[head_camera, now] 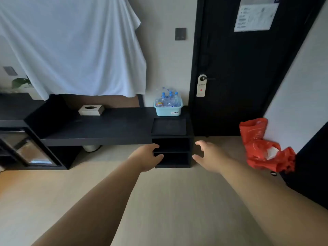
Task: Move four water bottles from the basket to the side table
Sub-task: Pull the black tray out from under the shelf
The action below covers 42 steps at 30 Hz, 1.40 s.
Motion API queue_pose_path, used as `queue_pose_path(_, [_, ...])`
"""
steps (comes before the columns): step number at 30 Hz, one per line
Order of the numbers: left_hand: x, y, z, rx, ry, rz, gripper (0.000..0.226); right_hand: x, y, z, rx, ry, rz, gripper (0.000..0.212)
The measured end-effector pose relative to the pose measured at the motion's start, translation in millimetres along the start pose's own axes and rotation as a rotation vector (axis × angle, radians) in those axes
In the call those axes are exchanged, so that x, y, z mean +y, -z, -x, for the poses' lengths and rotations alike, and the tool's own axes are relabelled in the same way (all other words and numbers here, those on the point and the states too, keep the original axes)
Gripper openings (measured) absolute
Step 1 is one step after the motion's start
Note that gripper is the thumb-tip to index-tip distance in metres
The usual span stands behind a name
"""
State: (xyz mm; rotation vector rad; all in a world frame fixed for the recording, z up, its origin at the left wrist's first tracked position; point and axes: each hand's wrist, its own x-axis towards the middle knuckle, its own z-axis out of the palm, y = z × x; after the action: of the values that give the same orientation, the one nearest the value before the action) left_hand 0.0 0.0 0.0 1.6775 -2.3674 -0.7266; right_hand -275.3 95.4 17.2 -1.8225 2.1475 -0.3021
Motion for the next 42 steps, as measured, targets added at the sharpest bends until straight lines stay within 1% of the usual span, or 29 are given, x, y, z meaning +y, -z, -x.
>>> queue_pose_path(8, [-34.3,5.2,-49.9,-0.033,0.051,0.016,0.071,-11.0,-18.0,-45.3,-0.075,-0.06,0.027,0.062])
queue_pose_path(11, [-56.3,10.2,-78.0,-0.029,0.082,0.031,0.072,-13.2,-21.8,-75.3,-0.108,-0.052,0.073,0.063])
queue_pose_path(15, [-82.8,24.6,-121.5,-0.044,0.112,0.033,0.071,-17.6,-20.7,-123.7,-0.108,-0.079,0.089,0.064])
queue_pose_path(20, [-102.7,50.8,-176.0,-0.046,0.07,-0.018,0.07,-31.7,-28.1,-183.8,-0.081,-0.14,0.007,0.063])
queue_pose_path(24, [-109.2,55.1,-207.4,-0.105,0.002,-0.201,0.069,-41.6,-43.7,-214.9,-0.056,-0.19,-0.04,0.062])
queue_pose_path(28, [-113.2,45.1,-233.7,-0.135,-0.008,-0.168,0.069,-44.4,-60.0,-237.4,-0.075,-0.2,-0.053,0.063])
queue_pose_path(33, [-117.7,34.6,-268.7,-0.141,0.025,-0.074,0.068,-29.9,-63.1,-268.3,-0.102,-0.225,-0.037,0.063])
queue_pose_path(38, [-126.6,29.3,-308.8,-0.175,0.096,-0.091,0.068,-7.0,-64.6,-308.1,-0.135,-0.188,0.043,0.062])
queue_pose_path(42, [-117.5,22.9,-347.3,-0.195,0.116,-0.109,0.069,14.9,-62.2,-355.4,-0.141,-0.169,0.047,0.063])
